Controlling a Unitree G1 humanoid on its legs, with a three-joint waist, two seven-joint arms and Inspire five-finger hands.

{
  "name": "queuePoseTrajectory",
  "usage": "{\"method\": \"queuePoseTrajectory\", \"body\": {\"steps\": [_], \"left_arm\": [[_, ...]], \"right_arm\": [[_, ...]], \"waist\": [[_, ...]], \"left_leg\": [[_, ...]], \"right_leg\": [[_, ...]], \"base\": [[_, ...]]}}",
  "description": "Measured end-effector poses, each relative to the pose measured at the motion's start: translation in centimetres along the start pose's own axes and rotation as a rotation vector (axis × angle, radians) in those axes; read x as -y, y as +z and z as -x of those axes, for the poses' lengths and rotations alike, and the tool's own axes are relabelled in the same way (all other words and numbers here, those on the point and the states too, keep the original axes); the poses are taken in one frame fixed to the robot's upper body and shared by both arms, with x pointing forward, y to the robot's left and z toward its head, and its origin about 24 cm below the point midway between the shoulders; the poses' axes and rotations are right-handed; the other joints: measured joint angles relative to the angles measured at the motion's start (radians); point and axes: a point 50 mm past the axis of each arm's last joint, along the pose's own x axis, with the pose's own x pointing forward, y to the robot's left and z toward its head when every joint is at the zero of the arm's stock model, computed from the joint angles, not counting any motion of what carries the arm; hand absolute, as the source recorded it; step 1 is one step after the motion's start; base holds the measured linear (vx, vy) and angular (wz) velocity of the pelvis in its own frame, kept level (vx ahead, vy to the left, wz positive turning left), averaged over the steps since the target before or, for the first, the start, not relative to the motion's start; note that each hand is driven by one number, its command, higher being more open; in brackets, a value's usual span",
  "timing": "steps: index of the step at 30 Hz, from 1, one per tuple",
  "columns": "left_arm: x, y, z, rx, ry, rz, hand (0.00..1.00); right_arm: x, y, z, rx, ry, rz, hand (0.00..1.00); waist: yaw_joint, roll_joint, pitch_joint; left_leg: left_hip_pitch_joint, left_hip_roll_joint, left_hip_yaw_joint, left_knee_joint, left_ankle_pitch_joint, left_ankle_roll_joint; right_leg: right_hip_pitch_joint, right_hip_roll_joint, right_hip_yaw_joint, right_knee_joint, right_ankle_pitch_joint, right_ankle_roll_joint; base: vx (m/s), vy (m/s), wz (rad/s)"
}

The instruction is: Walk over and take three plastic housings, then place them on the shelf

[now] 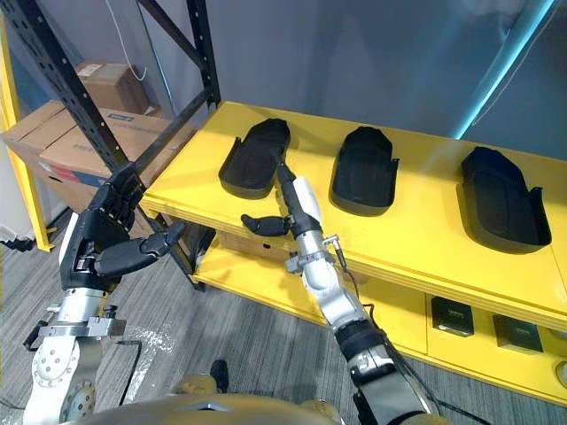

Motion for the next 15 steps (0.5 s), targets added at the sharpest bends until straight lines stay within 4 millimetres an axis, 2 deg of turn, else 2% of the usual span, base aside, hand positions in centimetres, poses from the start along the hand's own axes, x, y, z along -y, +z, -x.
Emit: {"method": "queuePoseTrajectory", "body": {"steps": [3, 9, 13, 15], "left_arm": [[0.1, -0.3, 0.4, -0.009, 0.011, 0.032, 1.0], [0.5, -0.4, 0.6, -0.014, 0.009, 0.075, 1.0], [1.0, -0.6, 0.6, -0.02, -0.006, 0.099, 1.0], [1.2, -0.7, 0.6, -0.021, -0.007, 0.108, 1.0]], "right_arm": [[1.1, 0.2, -1.4, 0.006, -0.065, 0.01, 1.0], [2.6, 0.7, -3.5, 0.007, -0.149, 0.03, 1.0], [2.9, 1.5, -4.5, 0.034, -0.157, 0.033, 1.0], [2.9, 1.3, -4.7, 0.019, -0.138, 0.041, 1.0]], "waist": [[0.015, 0.002, 0.02], [0.022, 0.014, 0.05], [0.023, 0.023, 0.066], [0.023, 0.023, 0.066]], "left_leg": [[-0.006, -0.002, -0.01, 0.0, 0.011, -0.003], [-0.012, -0.016, -0.038, -0.005, 0.027, 0.0], [-0.028, -0.021, -0.043, -0.005, 0.042, 0.001], [-0.028, -0.025, -0.045, -0.005, 0.044, 0.001]], "right_leg": [[-0.018, -0.018, -0.004, 0.053, -0.025, -0.004], [-0.05, -0.07, -0.027, 0.168, -0.091, -0.002], [-0.079, -0.09, -0.028, 0.216, -0.112, -0.008], [-0.085, -0.101, -0.028, 0.238, -0.119, -0.003]], "base": [[-0.01, -0.005, 0.07], [-0.02, -0.016, 0.15], [-0.01, -0.019, 0.06], [0.02, -0.029, 0.04]]}}
